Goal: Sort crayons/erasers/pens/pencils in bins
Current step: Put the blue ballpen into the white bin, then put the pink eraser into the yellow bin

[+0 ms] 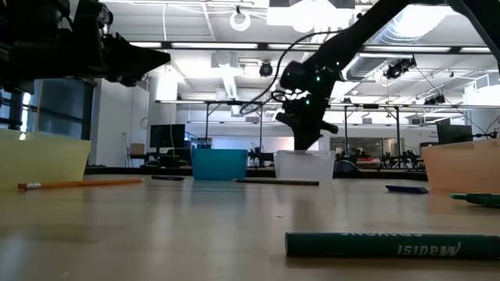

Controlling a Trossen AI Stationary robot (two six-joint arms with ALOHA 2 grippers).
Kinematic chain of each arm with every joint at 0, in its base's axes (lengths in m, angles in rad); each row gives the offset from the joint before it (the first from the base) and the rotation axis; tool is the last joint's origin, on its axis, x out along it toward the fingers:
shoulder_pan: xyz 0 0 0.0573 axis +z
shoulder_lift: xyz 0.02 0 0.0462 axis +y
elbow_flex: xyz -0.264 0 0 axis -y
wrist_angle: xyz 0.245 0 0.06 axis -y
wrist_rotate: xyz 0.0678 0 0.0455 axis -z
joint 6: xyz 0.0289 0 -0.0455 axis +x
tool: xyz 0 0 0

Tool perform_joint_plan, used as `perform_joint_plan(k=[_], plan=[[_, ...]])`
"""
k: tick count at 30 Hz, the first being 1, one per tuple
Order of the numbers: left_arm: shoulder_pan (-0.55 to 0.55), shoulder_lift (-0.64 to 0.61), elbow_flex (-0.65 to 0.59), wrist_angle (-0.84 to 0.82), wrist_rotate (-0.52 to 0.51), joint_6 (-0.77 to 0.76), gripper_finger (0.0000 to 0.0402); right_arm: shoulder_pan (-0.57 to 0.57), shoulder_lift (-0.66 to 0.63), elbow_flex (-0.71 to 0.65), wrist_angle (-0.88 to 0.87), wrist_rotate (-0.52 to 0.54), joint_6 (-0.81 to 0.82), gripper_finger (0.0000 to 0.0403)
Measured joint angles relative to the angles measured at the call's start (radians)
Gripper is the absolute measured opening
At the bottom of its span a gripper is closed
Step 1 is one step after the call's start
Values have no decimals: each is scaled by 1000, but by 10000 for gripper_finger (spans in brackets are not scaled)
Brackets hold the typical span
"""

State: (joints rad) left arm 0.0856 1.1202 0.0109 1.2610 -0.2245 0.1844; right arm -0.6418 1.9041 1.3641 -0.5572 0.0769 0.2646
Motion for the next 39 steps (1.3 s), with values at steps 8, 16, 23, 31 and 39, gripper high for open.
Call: perform_joint_plan(k=[8,16,23,31,39], plan=[[0,0,0,0,-3,2,0,-16,48,-6,5,17,23,18],[0,0,0,0,-3,2,1,-15,48,-6,6,25,26,42],[0,0,0,-8,-13,1,1,-15,48,-6,8,64,24,111],[0,0,0,-8,-22,3,1,32,-83,-6,-46,54,-82,78],[0,0,0,-8,-25,20,0,173,-448,-301,372,69,-202,13]])
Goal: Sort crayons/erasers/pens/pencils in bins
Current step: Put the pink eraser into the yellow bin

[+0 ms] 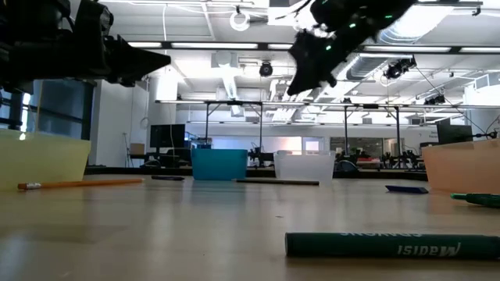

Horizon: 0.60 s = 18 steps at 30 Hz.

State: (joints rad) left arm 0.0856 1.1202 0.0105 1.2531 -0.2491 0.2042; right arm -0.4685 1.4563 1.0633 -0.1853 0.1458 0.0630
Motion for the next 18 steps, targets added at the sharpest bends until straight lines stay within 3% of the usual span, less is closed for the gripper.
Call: perform_joint_plan(k=[6,10,18], plan=[[0,1,0,-2,-14,-4,0,127,-224,-276,208,3,-12,2],[0,1,0,-4,-17,-26,0,249,-342,-392,206,25,36,4],[0,1,0,-3,-23,-18,0,584,-451,-422,-60,357,233,3]])
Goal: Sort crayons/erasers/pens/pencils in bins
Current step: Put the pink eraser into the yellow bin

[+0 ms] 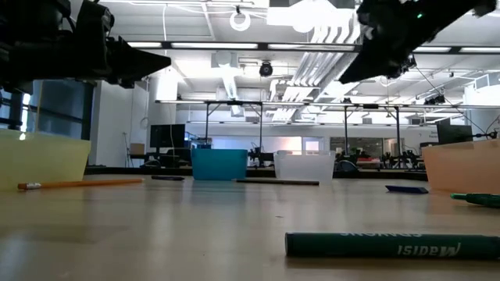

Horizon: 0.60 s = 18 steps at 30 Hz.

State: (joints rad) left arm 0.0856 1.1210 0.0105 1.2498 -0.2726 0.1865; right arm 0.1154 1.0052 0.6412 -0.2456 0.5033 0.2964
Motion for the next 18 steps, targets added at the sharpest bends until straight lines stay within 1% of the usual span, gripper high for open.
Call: perform_joint_plan(k=[3,8,9,11,13,18], plan=[[0,0,0,-2,0,-1,0,99,7,40,-130,78,122,2],[0,0,0,-20,0,-6,0,211,50,88,-307,86,282,2],[0,0,0,-27,0,-10,0,230,59,95,-341,69,306,2],[0,0,0,-37,0,-11,0,265,73,99,-387,-2,349,2],[0,0,0,-41,0,-11,0,300,86,100,-394,-72,402,4],[0,0,0,-42,0,-18,0,412,128,102,-373,-134,522,30]])
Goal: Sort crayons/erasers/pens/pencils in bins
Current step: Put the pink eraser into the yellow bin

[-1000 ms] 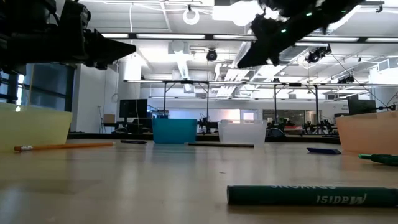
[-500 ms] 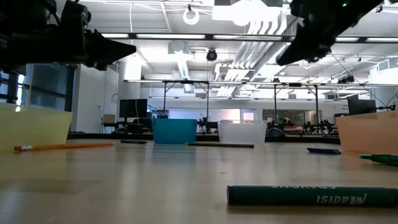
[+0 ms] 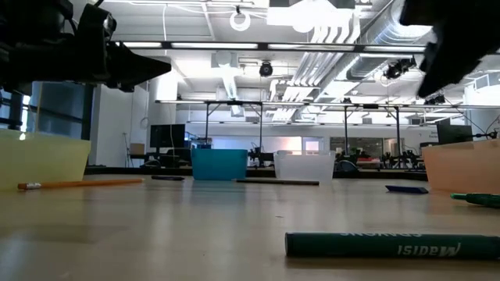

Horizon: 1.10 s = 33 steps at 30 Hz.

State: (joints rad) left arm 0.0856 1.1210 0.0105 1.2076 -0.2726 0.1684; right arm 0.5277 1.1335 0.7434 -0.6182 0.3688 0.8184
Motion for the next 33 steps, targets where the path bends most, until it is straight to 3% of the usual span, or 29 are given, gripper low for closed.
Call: perform_joint_plan(k=[9,15,20,29,33], plan=[[0,0,0,-1,0,0,0,170,133,115,-115,13,202,100],[0,0,0,-8,0,0,0,235,267,248,-262,16,340,115],[0,0,0,-8,0,0,0,286,408,361,-281,-4,431,131],[0,0,0,-19,0,-12,0,310,689,564,-328,-125,529,211],[-1,0,0,-23,0,-12,0,296,777,614,-366,-162,601,225]])
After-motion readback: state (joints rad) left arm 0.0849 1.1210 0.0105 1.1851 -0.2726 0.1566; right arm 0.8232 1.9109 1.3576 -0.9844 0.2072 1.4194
